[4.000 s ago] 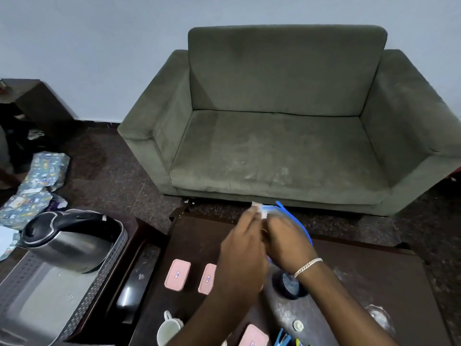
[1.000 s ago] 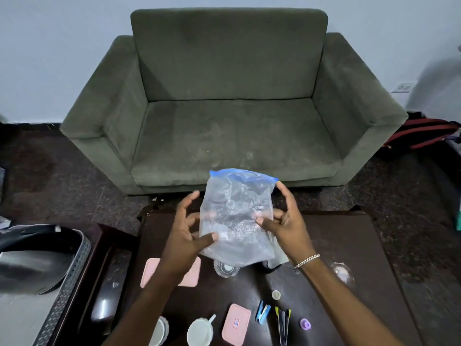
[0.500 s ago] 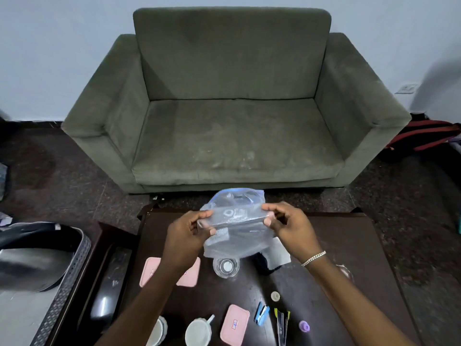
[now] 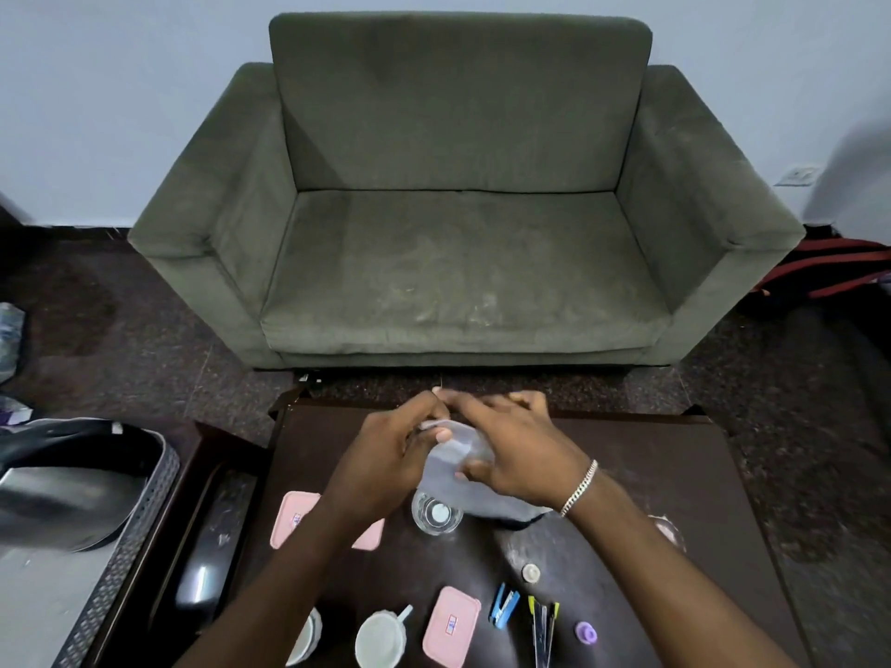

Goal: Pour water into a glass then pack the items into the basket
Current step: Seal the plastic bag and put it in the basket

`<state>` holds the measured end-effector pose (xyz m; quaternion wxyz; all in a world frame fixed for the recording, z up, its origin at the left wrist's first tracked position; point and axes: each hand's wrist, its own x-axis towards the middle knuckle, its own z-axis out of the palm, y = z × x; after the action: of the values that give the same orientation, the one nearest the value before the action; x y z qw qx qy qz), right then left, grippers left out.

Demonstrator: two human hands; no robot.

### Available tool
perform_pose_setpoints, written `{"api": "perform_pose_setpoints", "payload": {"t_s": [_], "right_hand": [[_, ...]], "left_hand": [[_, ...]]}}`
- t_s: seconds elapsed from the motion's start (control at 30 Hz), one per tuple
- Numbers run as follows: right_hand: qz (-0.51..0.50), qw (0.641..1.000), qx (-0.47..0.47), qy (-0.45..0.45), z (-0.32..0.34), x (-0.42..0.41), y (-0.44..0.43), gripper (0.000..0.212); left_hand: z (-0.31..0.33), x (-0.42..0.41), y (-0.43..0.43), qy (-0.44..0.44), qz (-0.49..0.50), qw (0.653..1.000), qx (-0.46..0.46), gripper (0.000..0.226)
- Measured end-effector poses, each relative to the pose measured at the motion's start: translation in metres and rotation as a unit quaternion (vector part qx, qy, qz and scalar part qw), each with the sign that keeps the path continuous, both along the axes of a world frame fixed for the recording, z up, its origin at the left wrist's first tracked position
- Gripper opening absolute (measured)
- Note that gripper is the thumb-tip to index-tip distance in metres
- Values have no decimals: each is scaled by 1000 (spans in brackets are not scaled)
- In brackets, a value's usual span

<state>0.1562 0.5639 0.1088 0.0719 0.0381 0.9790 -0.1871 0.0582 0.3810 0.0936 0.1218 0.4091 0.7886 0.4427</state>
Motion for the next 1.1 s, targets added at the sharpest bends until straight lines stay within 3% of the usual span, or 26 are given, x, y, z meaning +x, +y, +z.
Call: {"api": "perform_pose_setpoints", "payload": {"t_s": [0.07,0.13,0.23,0.33,0.43,0.57,0.77,0.9,1.1], "right_hand": [[6,997,-75,-29,-3,-5,2,62],[-30,973,-228,-16,-4,-3,14,55],[-83,905,-416,18,-5,3,33,60],[-135,842,-515,89,-10,6,28,62],[-149,812,-548,133,-19,5,14,61],[-151,795,-575,126,-28,-1,-2,41],[-115,828,-549,20,-37,-20,-15,30],[-96,858,-505,-24,-41,-40,-39,28],[-99,842,-530,-26,-60,-66,-99,39]], "left_hand": [[2,2,-2,-12,51,998,35,14],[2,1,-10,-39,121,989,76,25],[-1,-1,-21,-68,156,983,72,34],[-2,-2,-25,-119,122,982,85,33],[0,-4,-27,-188,88,974,90,16],[-5,-15,-41,-221,84,969,66,33],[-14,-28,-83,-239,29,971,4,71],[-19,-37,-116,-188,24,981,-50,85],[-21,-59,-186,-212,98,972,9,44]]}}
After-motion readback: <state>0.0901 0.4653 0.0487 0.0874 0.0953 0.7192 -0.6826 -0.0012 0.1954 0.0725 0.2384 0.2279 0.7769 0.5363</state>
